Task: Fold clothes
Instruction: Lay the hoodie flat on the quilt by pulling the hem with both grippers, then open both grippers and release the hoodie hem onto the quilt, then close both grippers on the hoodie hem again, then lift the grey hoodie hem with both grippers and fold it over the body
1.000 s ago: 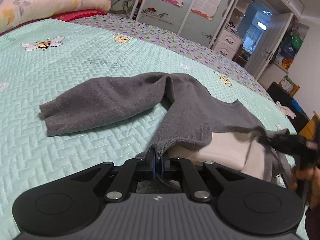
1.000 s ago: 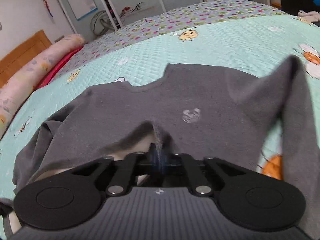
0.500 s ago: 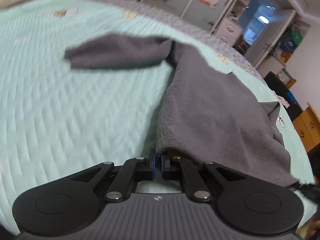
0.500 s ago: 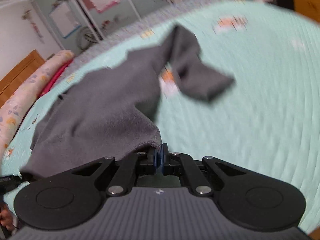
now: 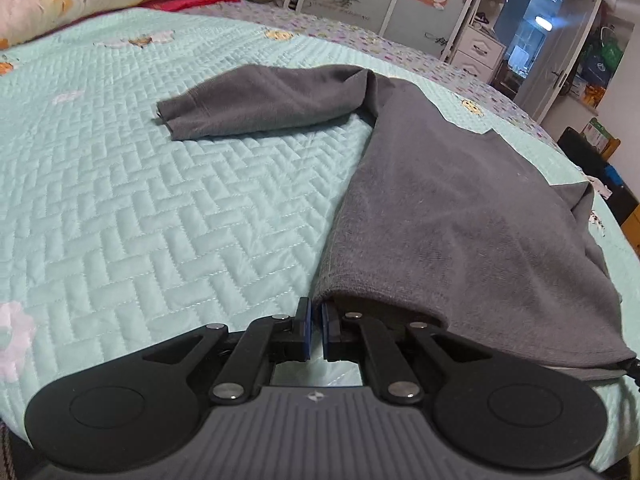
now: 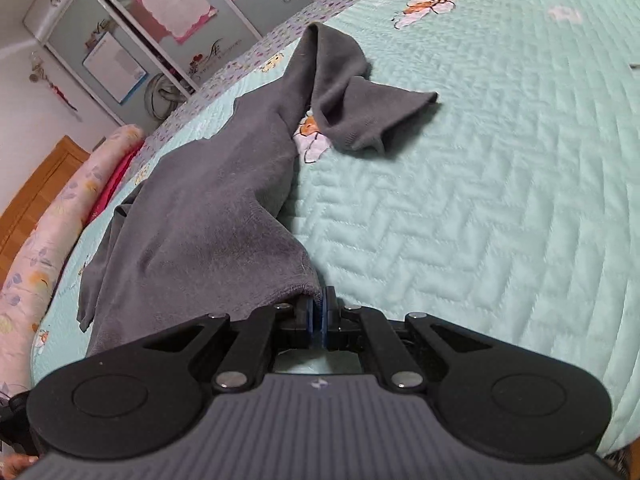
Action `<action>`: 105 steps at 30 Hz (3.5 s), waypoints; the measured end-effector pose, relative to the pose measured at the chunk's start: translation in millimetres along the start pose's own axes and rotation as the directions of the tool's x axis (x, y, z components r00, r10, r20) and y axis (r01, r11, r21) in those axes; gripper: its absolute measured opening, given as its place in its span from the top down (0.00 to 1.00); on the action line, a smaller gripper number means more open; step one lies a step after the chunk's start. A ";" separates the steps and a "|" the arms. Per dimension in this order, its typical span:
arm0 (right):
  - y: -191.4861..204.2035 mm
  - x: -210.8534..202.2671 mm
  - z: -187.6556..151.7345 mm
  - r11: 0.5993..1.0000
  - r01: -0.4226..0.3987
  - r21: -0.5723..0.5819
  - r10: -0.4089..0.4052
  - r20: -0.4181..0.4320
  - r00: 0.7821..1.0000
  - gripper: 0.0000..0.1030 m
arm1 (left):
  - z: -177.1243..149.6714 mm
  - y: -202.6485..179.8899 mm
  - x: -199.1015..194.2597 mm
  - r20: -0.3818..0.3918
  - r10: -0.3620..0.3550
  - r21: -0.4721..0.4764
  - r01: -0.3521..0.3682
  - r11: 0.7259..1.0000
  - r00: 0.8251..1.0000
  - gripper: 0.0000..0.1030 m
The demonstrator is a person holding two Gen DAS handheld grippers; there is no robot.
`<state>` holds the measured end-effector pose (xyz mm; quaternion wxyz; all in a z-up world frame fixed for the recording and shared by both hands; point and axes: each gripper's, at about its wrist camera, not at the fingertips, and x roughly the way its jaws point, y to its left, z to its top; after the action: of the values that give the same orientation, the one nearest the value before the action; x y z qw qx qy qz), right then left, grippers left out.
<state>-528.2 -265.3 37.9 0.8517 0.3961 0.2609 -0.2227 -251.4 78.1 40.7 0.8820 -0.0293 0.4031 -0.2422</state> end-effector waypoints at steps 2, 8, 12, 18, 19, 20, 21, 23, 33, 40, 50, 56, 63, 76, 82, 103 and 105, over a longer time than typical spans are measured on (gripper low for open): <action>-3.5 -2.2 -3.1 1.000 -0.007 0.003 0.007 0.010 1.000 0.98 | -2.7 2.5 -3.2 0.001 0.012 -0.006 -0.012 1.000 1.000 0.96; -7.5 -11.3 -8.7 1.000 0.003 0.017 -0.004 0.051 0.999 0.98 | -12.4 8.2 -15.9 -0.010 0.001 -0.029 -0.001 1.000 1.000 0.97; -14.6 -13.3 -11.6 0.999 0.025 0.023 -0.026 0.037 0.999 0.99 | -17.3 7.5 -20.1 -0.024 -0.048 -0.032 0.047 0.998 0.999 0.96; -19.2 -8.4 -11.6 1.000 0.027 0.015 -0.028 0.013 1.000 0.99 | -8.8 9.3 -26.1 0.003 -0.089 -0.061 0.089 0.994 0.996 0.80; -19.1 -7.5 -11.1 1.000 0.028 0.007 -0.028 0.009 1.000 0.99 | -7.5 8.9 -25.4 0.006 -0.083 -0.060 0.083 0.995 0.997 0.74; -18.9 -6.7 -10.7 1.000 0.029 -0.001 -0.029 0.005 1.000 0.99 | -6.6 8.0 -23.7 0.005 -0.076 -0.053 0.076 0.996 0.997 0.73; -18.5 -5.8 -10.3 0.999 0.031 -0.010 -0.030 0.002 1.000 0.98 | -6.1 7.3 -21.2 0.001 -0.070 -0.042 0.070 0.997 0.998 0.73; -12.7 -5.7 -10.4 0.997 0.046 -0.055 -0.046 0.003 0.999 0.97 | -5.8 3.9 -16.6 -0.016 -0.059 -0.002 0.059 0.998 0.998 0.73; 39.3 -2.4 -31.2 0.871 0.205 -0.447 -0.179 0.100 0.979 0.67 | -17.2 -32.8 -12.0 0.009 -0.014 0.289 0.011 0.957 1.000 0.64; 46.3 -4.0 -29.6 0.846 0.213 -0.489 -0.171 0.131 0.977 0.66 | -4.7 -40.4 3.4 0.041 0.010 0.333 -0.023 0.943 0.999 0.61; 68.8 -1.5 -39.4 0.735 0.257 -0.628 -0.154 0.214 0.965 0.66 | 6.4 -39.6 13.2 0.090 0.027 0.360 -0.057 0.931 0.996 0.64; 76.3 -13.0 -34.3 0.755 0.249 -0.607 -0.117 0.249 0.961 0.99 | 12.7 -25.0 -1.3 0.117 -0.019 0.234 -0.009 0.972 0.993 0.97; 56.0 -23.5 -31.0 0.822 0.225 -0.523 -0.134 0.207 0.969 0.99 | -6.7 -27.4 -3.9 0.082 0.033 0.298 -0.056 0.953 0.996 0.96; 36.9 -4.9 -38.0 0.863 0.215 -0.458 -0.164 0.148 0.975 0.67 | -15.6 -27.1 10.0 0.065 0.112 0.327 -0.128 0.936 0.992 0.81; 44.2 -1.1 -43.9 0.868 0.179 -0.464 -0.140 0.117 0.983 0.81 | -15.4 -30.2 9.2 0.057 0.116 0.344 -0.129 0.930 0.992 0.83; 14.7 -44.6 -21.0 0.898 0.234 -0.373 -0.241 0.029 0.970 0.87 | -12.4 -20.3 -30.0 0.042 0.169 0.287 -0.174 0.942 0.985 0.82; 13.6 -54.9 -12.4 0.909 0.256 -0.329 -0.250 0.062 0.966 0.86 | -6.6 -14.0 -36.5 0.041 0.174 0.239 -0.179 0.954 0.984 0.81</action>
<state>-565.5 -238.1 72.7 0.8728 0.2067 0.3359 -0.2874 -282.1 83.1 65.2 0.9010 0.1121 0.3631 -0.2092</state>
